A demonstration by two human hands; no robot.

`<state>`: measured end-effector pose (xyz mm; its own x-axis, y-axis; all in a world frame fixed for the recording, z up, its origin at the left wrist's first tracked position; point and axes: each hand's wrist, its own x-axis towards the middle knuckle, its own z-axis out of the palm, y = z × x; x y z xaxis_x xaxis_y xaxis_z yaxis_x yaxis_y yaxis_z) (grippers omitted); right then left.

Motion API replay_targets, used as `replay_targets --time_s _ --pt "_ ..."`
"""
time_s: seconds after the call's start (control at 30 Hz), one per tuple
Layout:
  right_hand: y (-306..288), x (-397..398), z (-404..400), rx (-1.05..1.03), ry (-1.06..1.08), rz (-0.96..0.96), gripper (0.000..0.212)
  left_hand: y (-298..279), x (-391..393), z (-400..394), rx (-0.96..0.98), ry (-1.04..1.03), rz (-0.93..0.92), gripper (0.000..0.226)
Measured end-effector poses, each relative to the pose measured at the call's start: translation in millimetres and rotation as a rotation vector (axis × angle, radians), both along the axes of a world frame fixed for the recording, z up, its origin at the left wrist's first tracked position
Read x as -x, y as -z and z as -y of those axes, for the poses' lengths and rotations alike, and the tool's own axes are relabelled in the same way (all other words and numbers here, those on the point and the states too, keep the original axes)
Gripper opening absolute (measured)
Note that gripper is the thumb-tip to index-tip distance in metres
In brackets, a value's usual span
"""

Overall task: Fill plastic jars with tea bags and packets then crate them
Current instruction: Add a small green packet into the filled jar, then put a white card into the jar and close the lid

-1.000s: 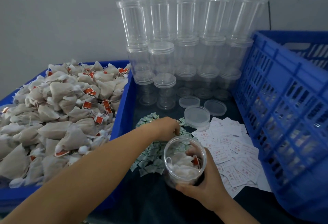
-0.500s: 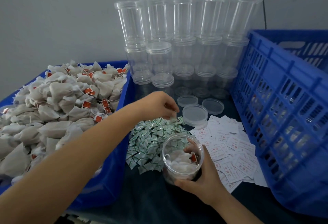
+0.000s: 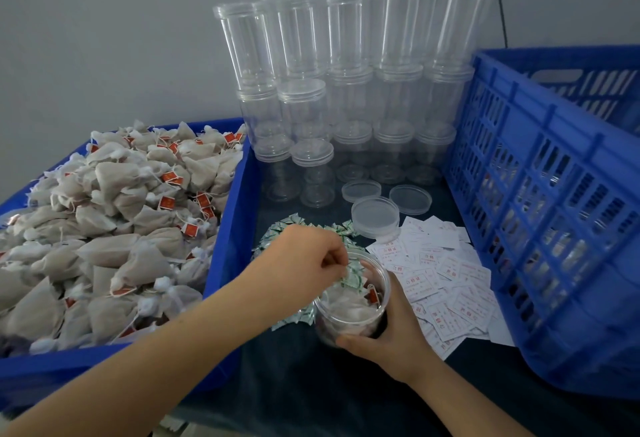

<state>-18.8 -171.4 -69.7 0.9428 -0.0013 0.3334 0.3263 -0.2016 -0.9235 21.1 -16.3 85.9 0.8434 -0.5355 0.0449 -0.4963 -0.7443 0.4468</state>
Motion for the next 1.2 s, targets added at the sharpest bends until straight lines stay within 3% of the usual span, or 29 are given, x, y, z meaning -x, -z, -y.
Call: replay_targets --time_s 0.43,0.53,0.63,0.73,0.8,1.07,1.2 --pt "-2 1 1 -0.027 -0.012 -0.009 0.079 17 3 21 -0.378 0.103 0.218 0.01" --pt "-1 2 2 -0.017 -0.014 -0.009 0.084 13 -1 25 -0.36 0.128 0.253 0.009" --pt "0 1 3 0.004 -0.012 -0.017 0.086 1 -8 30 -0.168 0.135 0.284 0.017" --pt "-1 1 3 0.011 -0.005 -0.021 0.088 -9 -23 37 0.054 0.093 0.205 0.013" --pt "-2 1 3 0.009 -0.001 -0.022 0.087 -9 -38 44 0.101 0.084 0.116 0.01" --pt "-5 9 10 -0.075 0.063 0.019 0.085 34 -89 82 -0.023 0.221 -0.187 0.014" --pt "-5 22 26 -0.112 0.103 0.053 0.087 56 -89 100 -0.157 0.321 -0.218 0.027"
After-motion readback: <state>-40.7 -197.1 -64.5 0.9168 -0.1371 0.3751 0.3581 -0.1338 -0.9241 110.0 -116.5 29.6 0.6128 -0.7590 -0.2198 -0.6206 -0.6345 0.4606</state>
